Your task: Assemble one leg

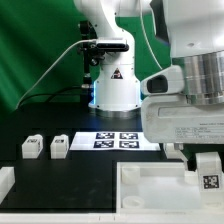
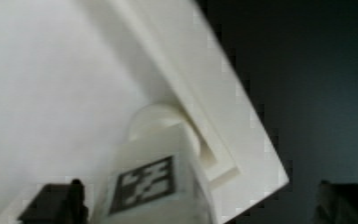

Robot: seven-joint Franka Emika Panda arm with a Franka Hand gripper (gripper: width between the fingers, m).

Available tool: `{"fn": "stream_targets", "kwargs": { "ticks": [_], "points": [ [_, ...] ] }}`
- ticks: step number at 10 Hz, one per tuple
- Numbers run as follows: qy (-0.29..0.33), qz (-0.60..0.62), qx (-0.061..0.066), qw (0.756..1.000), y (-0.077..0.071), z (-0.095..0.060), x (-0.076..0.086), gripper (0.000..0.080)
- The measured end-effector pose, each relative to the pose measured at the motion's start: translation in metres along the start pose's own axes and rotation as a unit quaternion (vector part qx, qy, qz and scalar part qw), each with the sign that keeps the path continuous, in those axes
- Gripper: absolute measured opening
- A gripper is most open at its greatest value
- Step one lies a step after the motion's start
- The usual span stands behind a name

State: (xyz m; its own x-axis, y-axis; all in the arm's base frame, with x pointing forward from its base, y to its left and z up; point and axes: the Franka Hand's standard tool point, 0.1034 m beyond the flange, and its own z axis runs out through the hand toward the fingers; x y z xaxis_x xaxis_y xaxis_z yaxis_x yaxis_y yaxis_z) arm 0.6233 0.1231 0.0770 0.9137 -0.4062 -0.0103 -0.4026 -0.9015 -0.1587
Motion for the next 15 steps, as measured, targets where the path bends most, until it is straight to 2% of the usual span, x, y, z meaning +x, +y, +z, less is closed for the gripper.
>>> {"fn": "stream_targets", "kwargs": {
  "ticks": [2, 3, 5, 6, 8, 10, 13, 14, 15],
  "points": [
    [0.01, -0.104, -0.015, 0.994, -0.0024, -0.0015, 0.0035, 0.0649],
    [0.009, -0.085, -0.012, 0.996, -0.0032, -0.0012, 0.0029, 0.0649],
    [0.009, -0.075, -0.012, 0.997, -0.0033, -0.0012, 0.0029, 0.0387],
    [0.009, -0.025, -0.012, 1.0, -0.0011, -0.0011, 0.0038, 0.0303],
    [0.009, 0.094, -0.005, 0.996, -0.0006, -0.0005, 0.004, 0.0302],
    [0.016, 0.214, 0.009, 0.977, -0.001, 0.0016, 0.006, 0.0301],
    [0.009, 0.455, 0.029, 0.89, -0.0085, 0.0037, 0.0019, 0.0301],
    [0.008, 0.517, 0.04, 0.855, -0.0094, 0.004, 0.0024, 0.0301],
    [0.009, 0.531, 0.048, 0.846, -0.0079, 0.0044, 0.0024, 0.0301]
  ]
}}
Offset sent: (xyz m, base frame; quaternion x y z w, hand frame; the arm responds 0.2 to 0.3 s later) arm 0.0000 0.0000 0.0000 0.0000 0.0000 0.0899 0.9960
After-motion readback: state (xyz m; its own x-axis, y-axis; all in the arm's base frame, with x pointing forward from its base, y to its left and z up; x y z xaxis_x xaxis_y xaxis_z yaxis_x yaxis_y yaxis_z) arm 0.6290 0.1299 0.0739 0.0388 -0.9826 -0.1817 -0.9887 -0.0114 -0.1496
